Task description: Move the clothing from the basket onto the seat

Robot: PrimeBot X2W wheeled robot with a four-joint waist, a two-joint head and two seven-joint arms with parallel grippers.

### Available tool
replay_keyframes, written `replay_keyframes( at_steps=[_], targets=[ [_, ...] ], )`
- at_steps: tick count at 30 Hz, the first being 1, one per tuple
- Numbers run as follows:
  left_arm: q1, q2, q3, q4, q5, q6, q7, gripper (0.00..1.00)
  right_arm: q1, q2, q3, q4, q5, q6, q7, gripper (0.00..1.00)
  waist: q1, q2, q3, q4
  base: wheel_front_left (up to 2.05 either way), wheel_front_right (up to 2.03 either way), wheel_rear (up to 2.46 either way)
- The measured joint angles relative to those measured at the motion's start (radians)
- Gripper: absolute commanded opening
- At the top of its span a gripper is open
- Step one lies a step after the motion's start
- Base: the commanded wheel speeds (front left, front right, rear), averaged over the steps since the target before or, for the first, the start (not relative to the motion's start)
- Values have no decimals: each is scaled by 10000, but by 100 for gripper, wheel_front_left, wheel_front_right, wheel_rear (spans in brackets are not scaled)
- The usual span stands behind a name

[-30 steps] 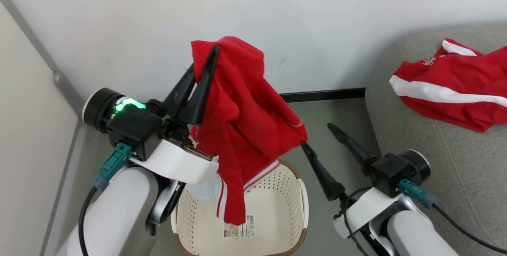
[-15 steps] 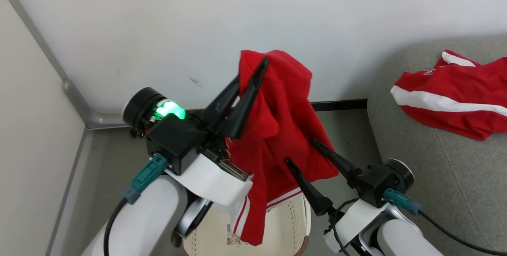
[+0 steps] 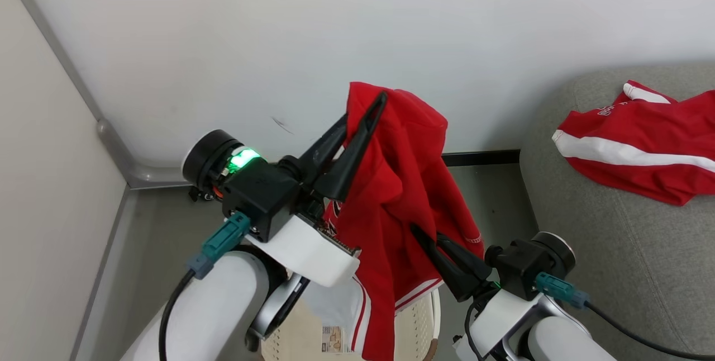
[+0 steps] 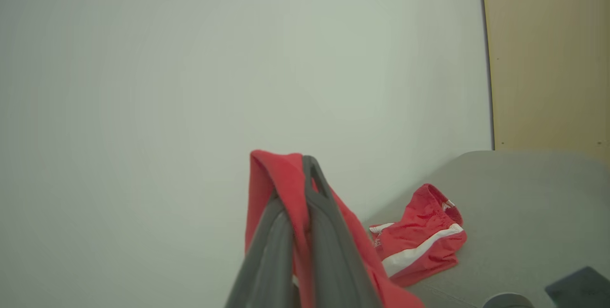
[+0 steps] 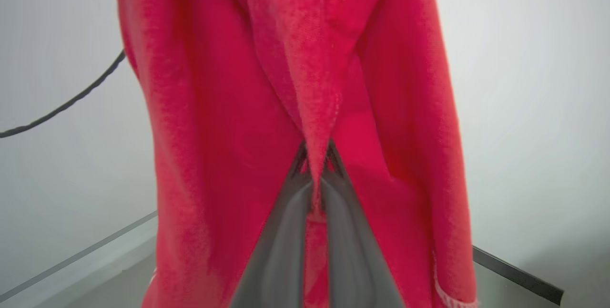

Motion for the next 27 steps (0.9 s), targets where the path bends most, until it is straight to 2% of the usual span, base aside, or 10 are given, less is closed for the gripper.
replay_keyframes(
  at_steps=[2, 3, 4, 5, 6, 10, 27],
  targets=[
    [54, 19, 136, 46, 0, 123, 117, 0, 0, -6, 21, -4, 63, 0, 0, 0, 0, 0, -1, -8, 0, 0, 0],
    [96, 46, 188, 73, 0, 132, 178, 14, 0, -15, 21, -10, 136, 0, 0, 0, 0, 0, 2, -13, 0, 0, 0],
    [151, 63, 219, 92, 0, 221, 238, 38, 0, -35, 19, -19, 174, 0, 0, 0, 0, 0, 4, -19, 0, 0, 0],
    [202, 82, 228, 119, -2, 247, 309, 82, 2, -52, 4, -46, 211, 0, 0, 0, 0, 0, 7, -26, 0, 0, 0],
    [224, 100, 232, 161, -2, 309, 382, 100, 3, -54, -23, -86, 242, 0, 0, 0, 0, 0, 11, -34, 0, 0, 0],
    [366, 148, 297, 261, -15, 476, 640, 100, 0, -67, -238, -238, 280, 0, 0, 0, 0, 0, 34, -75, 0, 0, 0],
    [399, 311, 203, 128, -15, 562, 1233, 100, -1, -222, -955, -610, 288, 0, 2, 0, 0, 0, 197, -484, 0, 0, 0]
  ],
)
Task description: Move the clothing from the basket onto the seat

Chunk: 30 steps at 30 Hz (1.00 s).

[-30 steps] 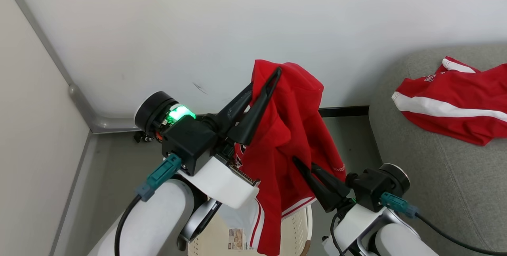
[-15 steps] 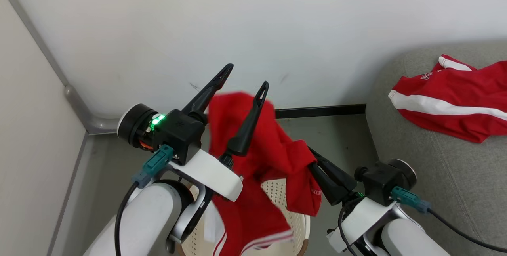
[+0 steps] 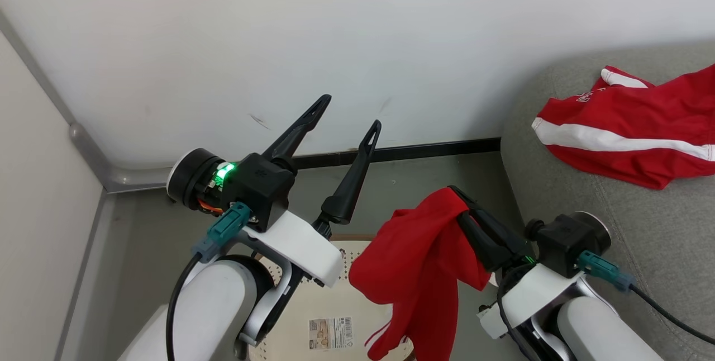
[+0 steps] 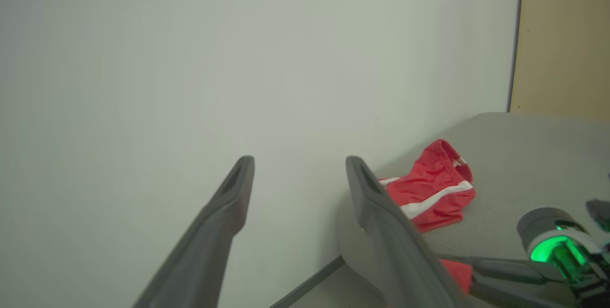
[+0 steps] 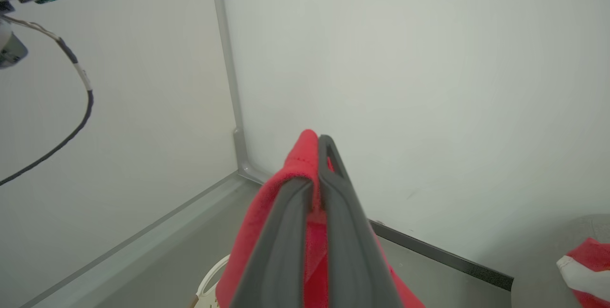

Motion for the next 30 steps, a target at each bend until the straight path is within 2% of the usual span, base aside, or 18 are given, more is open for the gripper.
replay_keyframes(
  at_steps=[30],
  targets=[
    [-88, -242, -531, -127, -190, -196, 435, 100, 664, 115, -2240, -1352, -742, 0, 0, 0, 0, -1, 507, -1701, 0, 0, 0]
  ],
)
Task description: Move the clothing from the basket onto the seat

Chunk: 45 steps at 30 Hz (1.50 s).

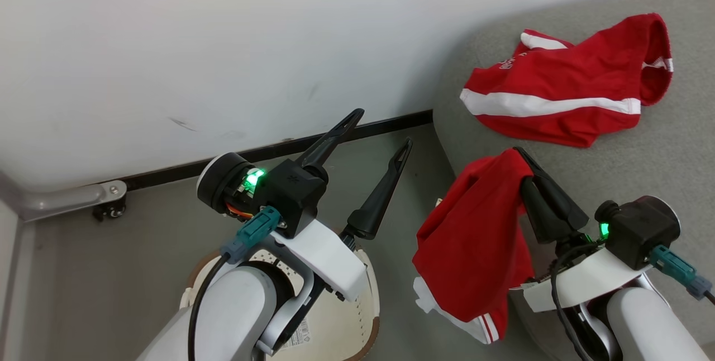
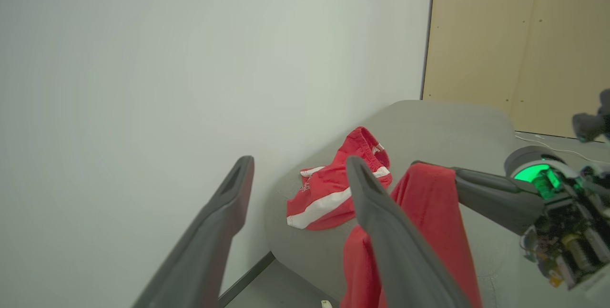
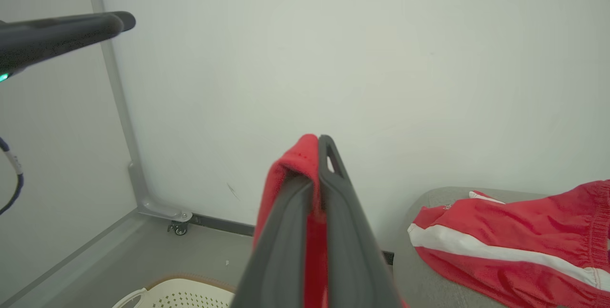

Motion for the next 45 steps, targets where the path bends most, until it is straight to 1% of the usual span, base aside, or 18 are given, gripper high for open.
replay_keyframes(
  at_steps=[4, 15, 21, 25, 32, 41, 45],
  targets=[
    [-19, -2, -6, 21, -2, -73, 50, 100, 173, 73, -23, -155, -50, 0, 0, 0, 0, 1, 83, -273, 0, 0, 0],
    [-134, 59, -15, 69, 2, -73, 184, 100, 351, 234, 84, -401, -56, 0, 0, 0, 0, 0, 330, -998, 0, 0, 0],
    [-139, 159, 0, 56, 19, -69, 268, 100, 344, 303, 230, -422, -54, 0, 0, 0, 0, 0, 462, -1286, 0, 0, 0],
    [-138, 245, 46, 10, 35, 21, 401, 100, 330, 380, 328, -420, -40, 0, 0, 0, 0, 0, 619, -1524, 0, 0, 0],
    [-137, 288, 104, -163, 109, 123, 581, 100, 215, 445, 326, -322, 56, 0, 0, 0, 0, 0, 893, -1744, 0, 0, 0],
    [-127, 353, 100, -410, 194, 240, 863, 100, -1389, 407, 44, -217, -56, 0, 0, 0, 0, 1, 1327, -1802, 0, 0, 0],
    [-122, 362, 58, -522, 198, 286, 993, 100, -2381, 215, -161, -213, -56, 0, 0, 0, 0, 1, 1538, -1759, 0, 0, 0]
  ],
)
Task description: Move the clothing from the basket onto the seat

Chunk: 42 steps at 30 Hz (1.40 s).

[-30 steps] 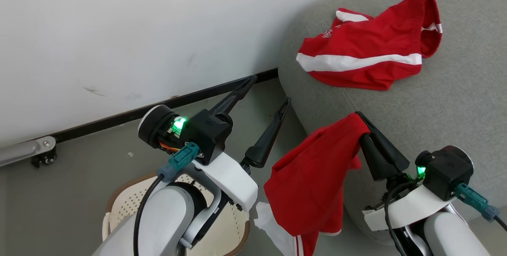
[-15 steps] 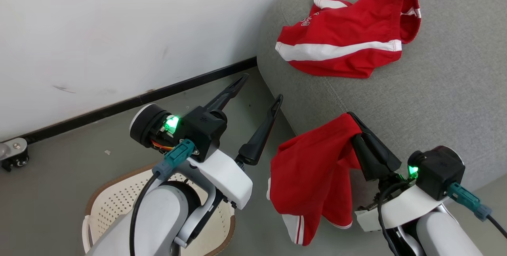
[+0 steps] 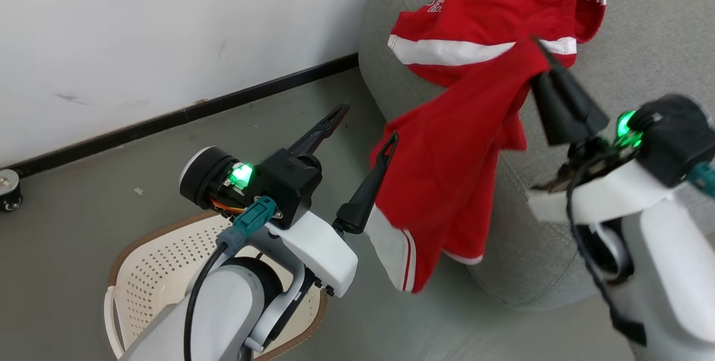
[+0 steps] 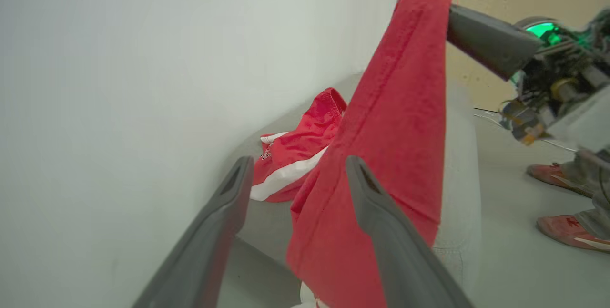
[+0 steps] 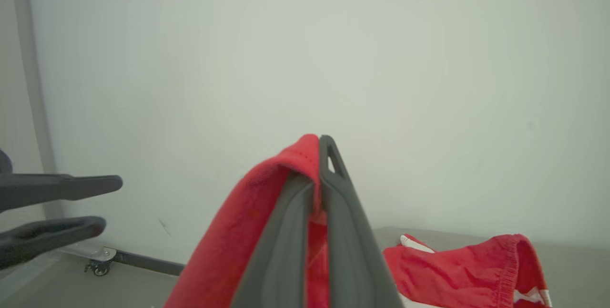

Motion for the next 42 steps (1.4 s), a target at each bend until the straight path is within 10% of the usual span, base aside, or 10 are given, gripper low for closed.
replay_keyframes(
  at_steps=[20, 42],
  targets=[
    [-59, 249, 35, -731, 366, 188, 353, 100, -5005, -1772, -1089, 1189, -263, 0, 408, 0, 0, 0, 1185, 494, 0, 0, 0],
    [-467, 502, 0, -1317, 529, 184, 777, 100, -9834, -5570, -1825, 3346, -2777, 4, 1749, 0, 0, -1, 2513, 1100, 0, 0, 0]
  ],
)
